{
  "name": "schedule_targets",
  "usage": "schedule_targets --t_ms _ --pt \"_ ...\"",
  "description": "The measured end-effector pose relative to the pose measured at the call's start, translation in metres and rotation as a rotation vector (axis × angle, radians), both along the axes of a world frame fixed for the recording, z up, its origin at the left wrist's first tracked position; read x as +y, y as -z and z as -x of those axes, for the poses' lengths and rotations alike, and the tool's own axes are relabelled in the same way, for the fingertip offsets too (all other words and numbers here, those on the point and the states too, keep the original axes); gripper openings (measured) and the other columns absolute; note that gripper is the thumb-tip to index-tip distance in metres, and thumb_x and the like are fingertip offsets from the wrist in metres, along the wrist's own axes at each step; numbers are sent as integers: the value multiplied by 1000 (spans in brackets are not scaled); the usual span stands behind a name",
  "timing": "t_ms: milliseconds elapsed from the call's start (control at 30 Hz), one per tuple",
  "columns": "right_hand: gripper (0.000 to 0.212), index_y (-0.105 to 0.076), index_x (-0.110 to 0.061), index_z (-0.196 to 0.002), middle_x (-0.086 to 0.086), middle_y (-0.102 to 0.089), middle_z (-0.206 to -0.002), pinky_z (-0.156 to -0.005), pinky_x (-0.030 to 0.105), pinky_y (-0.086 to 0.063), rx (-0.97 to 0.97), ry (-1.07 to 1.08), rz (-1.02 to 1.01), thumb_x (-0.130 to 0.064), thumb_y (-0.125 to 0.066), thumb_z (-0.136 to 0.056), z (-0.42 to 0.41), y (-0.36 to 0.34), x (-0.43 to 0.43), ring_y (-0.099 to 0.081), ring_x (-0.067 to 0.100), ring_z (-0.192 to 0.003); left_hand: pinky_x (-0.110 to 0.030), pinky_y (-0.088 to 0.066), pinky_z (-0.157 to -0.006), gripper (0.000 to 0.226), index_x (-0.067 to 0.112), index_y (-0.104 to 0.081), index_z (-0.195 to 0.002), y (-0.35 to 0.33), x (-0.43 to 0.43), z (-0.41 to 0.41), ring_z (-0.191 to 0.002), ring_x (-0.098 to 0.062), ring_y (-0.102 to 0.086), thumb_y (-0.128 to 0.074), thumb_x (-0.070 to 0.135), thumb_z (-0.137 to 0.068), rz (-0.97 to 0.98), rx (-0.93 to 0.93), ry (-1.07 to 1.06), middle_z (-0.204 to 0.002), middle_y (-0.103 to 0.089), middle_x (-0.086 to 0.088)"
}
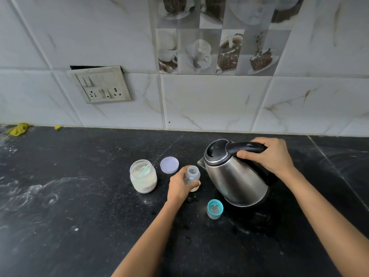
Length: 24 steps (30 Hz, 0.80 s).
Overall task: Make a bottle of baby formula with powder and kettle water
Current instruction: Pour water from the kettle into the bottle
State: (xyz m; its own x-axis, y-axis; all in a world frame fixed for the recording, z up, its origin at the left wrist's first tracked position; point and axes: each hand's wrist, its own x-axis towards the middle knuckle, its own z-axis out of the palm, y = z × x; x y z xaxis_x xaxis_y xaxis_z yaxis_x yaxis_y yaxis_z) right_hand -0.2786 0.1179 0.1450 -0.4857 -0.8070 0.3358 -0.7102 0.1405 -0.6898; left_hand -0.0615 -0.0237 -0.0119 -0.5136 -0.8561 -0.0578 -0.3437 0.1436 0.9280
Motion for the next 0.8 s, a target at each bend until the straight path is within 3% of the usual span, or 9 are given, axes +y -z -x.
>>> schedule_targets --t_ms 200,400,567,800 --pt "34 -62 -27 -56 -7 -57 -50 -53 29 -37 17 -12 -54 -49 -88 -58 -7 -6 -6 -46 8 -50 -32 -50 -93 54 38 -60 -110 2 0 -2 -97 2 -61 -81 19 -63 -21 31 11 -103 -67 18" --pt "37 -65 -24 -57 -8 -57 -50 -53 29 -36 22 -11 -111 -55 -86 -56 -12 -12 -11 -46 5 -49 -28 -50 -92 53 39 -61 -110 3 1 -3 -96 3 -62 -80 16 -65 -51 73 7 -102 -68 18" --pt "45 -68 -23 -62 -3 -62 -56 -56 34 -44 55 -25 -155 -66 -80 -53 -14 -15 -13 -58 18 -59 -28 -51 -89 55 44 -60 -108 4 2 -4 -98 0 -62 -80 17 -65 -65 83 12 -104 -68 18" --pt "38 -72 -29 -68 -7 -66 -59 -60 40 -49 60 -60 -203 -64 -80 -54 -18 -25 -17 -62 16 -62 -36 -51 -92 55 47 -58 -109 6 2 -3 -99 -1 -61 -79 23 -64 -48 54 9 -104 -67 18"
